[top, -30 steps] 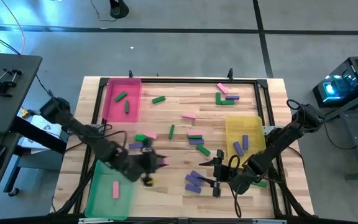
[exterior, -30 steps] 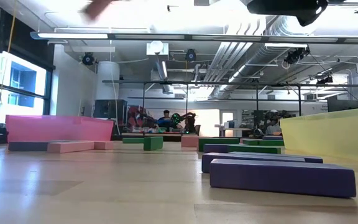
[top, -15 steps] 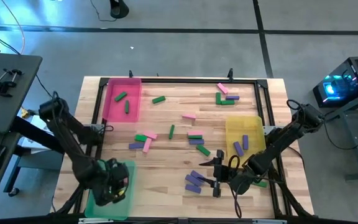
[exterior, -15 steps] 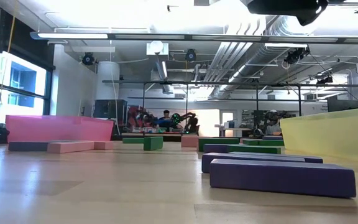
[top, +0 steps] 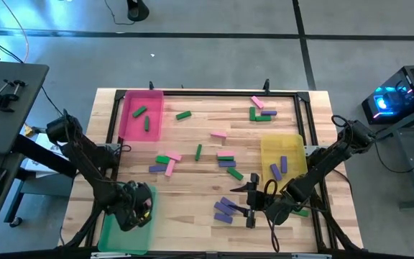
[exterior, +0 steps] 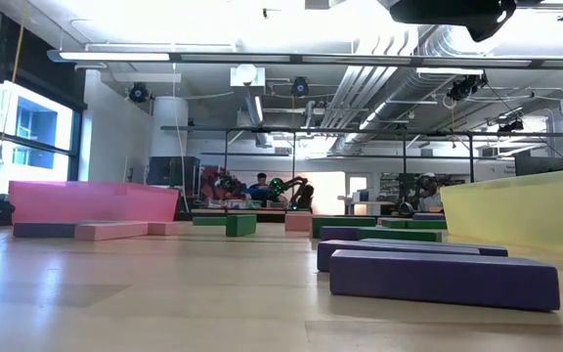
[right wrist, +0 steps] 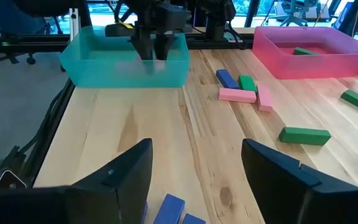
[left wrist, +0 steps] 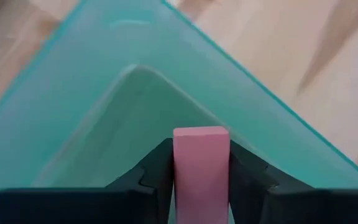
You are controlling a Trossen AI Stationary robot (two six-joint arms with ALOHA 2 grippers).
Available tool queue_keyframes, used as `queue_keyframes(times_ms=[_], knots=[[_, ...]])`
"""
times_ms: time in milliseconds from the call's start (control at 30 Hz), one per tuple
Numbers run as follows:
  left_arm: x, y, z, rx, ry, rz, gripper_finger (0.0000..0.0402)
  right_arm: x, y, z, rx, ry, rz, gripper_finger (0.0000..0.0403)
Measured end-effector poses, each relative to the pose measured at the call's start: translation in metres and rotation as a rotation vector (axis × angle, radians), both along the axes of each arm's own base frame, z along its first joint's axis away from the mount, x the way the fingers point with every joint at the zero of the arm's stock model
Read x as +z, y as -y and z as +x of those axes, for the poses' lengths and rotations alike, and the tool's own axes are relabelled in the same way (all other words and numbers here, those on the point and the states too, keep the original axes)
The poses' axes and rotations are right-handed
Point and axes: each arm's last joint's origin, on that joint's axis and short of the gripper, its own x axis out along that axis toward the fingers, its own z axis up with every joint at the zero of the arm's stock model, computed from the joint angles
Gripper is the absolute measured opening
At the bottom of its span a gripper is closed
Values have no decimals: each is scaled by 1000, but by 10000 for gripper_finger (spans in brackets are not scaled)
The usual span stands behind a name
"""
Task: Sort blocks
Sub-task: Put the pink block into the green bin, then put the blue block into the yellow bin
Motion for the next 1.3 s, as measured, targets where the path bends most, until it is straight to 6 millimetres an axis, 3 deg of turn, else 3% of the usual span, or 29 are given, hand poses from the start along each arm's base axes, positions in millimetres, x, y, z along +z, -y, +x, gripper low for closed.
queue_keyframes(times_ms=[333, 567, 933, 1133, 1300], knots=[[-1, -5, -3, 41, -27, 32, 206, 0, 0, 0, -3, -1, 5, 232], [11, -1, -2, -35, 10, 23, 213, 0, 0, 0, -3, -2, 4, 232], [65, 18, 7, -226, 437, 160, 213, -7, 3, -3, -22, -59, -8, 232], [80, 25, 18, -313, 635, 289, 213, -27, 9, -11, -39, -106, 58, 232], [93, 23, 32, -276, 765, 445, 213, -49, 17, -20, -26, -191, 171, 232]])
